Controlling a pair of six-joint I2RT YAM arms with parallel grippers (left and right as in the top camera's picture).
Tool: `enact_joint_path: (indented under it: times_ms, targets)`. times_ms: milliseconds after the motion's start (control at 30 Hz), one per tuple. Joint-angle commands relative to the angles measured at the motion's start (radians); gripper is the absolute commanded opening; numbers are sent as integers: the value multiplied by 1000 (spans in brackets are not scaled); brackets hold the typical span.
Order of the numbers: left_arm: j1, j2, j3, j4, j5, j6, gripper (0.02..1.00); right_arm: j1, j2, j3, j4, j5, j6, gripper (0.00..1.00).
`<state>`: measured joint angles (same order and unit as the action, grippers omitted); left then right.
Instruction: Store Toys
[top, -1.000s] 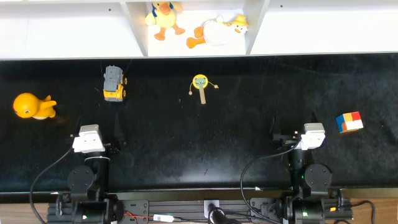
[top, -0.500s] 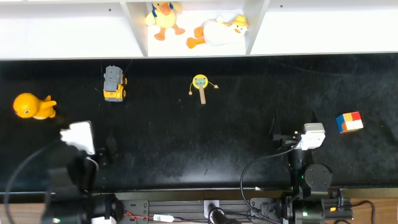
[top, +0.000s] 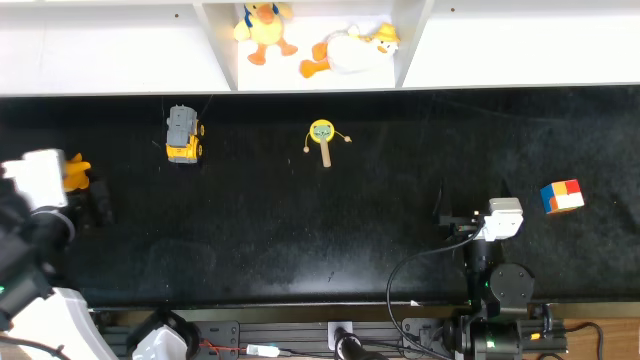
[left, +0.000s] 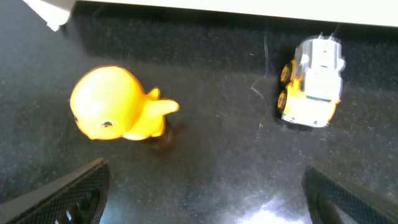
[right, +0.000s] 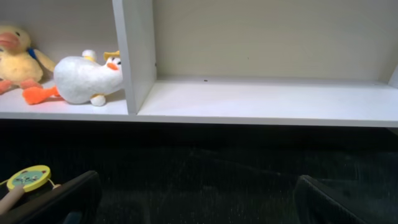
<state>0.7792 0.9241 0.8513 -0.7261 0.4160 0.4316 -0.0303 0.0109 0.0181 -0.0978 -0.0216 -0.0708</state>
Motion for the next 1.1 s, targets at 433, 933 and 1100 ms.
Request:
enact_joint_path:
  times_ms: [433,933,1100]
  targets:
    - [203,357,33,360,154,93,996,-3,-6,-5,4,-4,8,996]
    - [100,601,106,438,55,92,974,-3,-6,-5,4,-4,8,996]
    - [100,617,106,438,24,92,733,-3,-6,-5,4,-4,8,996]
